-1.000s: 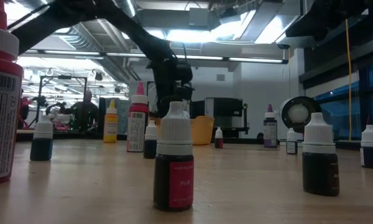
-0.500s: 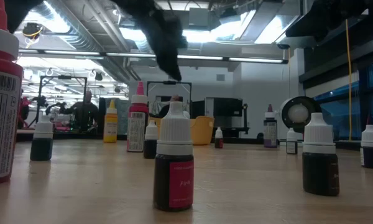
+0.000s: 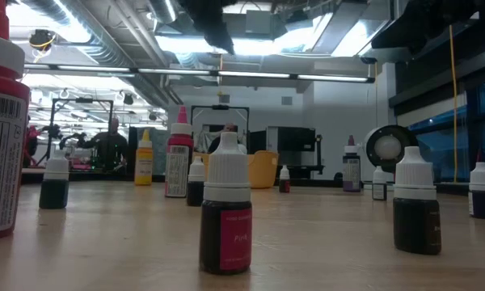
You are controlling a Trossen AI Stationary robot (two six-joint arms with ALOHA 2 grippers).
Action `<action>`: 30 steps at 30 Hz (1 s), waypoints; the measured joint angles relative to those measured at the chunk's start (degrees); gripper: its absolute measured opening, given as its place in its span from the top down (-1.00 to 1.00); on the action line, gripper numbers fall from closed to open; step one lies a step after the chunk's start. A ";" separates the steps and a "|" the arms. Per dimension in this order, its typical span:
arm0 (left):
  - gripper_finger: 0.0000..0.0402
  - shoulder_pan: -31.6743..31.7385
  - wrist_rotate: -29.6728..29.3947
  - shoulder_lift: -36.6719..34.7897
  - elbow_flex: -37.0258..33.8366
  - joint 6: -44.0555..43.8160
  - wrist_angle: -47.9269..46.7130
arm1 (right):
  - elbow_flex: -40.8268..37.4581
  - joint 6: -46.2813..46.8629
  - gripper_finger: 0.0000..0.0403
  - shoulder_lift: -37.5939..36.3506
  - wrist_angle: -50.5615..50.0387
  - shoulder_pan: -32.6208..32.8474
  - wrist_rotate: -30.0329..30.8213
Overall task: Pick & Place food coloring
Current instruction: Put the top small pink food coloring bottle into the bin
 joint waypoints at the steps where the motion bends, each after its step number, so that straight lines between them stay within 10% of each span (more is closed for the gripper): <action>1: 0.30 -0.90 0.03 -0.31 0.00 0.79 -1.11 | 0.00 -0.01 0.85 0.00 0.00 -0.01 -0.01; 14: 0.31 -12.95 0.03 -0.72 0.00 -4.09 -7.92 | 0.00 -1.38 0.85 0.00 -0.13 -0.01 0.01; 30: 0.31 -28.58 -7.47 5.90 -0.02 -30.48 -8.42 | 0.00 -5.26 0.85 -0.01 -0.20 0.01 0.01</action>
